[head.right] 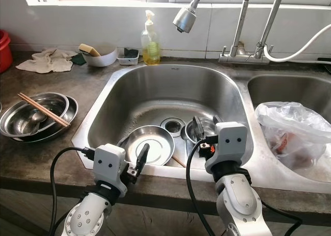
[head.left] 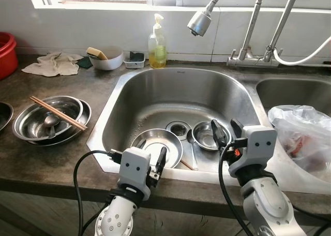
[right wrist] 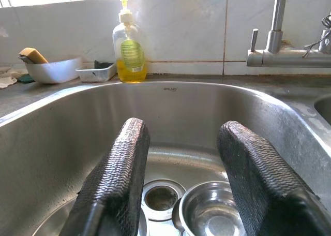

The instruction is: Kitchen organization

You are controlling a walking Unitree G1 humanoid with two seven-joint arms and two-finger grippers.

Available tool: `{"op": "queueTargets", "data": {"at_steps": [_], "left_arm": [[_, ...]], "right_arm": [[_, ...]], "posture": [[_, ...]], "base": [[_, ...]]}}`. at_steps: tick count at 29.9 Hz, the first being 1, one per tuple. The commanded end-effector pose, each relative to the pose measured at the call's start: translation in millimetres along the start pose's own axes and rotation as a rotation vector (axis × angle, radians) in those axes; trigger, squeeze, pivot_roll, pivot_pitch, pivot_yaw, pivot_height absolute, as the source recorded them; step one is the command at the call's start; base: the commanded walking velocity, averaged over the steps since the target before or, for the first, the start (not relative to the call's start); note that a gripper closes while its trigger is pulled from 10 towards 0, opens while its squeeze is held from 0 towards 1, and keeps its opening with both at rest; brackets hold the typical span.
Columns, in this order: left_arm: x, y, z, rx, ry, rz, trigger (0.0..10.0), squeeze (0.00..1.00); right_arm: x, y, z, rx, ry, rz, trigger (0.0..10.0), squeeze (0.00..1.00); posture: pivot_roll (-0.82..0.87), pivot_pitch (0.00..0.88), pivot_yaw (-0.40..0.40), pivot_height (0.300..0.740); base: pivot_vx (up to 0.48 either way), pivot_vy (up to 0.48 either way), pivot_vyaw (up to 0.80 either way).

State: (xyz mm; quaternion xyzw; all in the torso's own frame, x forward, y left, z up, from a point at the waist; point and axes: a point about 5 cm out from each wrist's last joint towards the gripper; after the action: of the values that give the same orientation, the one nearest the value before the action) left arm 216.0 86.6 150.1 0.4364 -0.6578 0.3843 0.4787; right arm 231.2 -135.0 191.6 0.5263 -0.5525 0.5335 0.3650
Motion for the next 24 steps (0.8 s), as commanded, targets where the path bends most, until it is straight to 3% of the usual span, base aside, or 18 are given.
{"op": "queueTargets", "data": {"at_steps": [1, 24], "left_arm": [[0.5, 1.9, 0.6, 0.0, -0.003, 0.003, 10.0, 0.0], [-3.1, 4.1, 1.7, 0.0, -0.006, -0.018, 10.0, 0.0]], "right_arm": [[-1.5, -1.3, -2.1, 0.008, 0.001, 0.001, 10.0, 0.0], [-3.8, -8.4, -6.9, 0.015, -0.032, 0.0, 10.0, 0.0]], "posture": [[0.14, 0.067, -0.021, 0.74], [0.15, 0.076, -0.017, 0.74]], "base": [[0.0, 0.0, 0.0], [0.0, 0.0, 0.0]]}}
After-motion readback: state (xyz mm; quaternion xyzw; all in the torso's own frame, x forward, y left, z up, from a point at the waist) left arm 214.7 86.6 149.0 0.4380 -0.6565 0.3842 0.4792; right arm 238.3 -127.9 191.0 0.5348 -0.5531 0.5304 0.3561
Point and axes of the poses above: a point about 5 cm out from each wrist's last joint towards the gripper, its own y axis pointing back from the gripper into the wrist, its own x axis along the axis of the wrist's last joint, z = x × y, and after that the axes turned 7 degrees about -y, right-handed
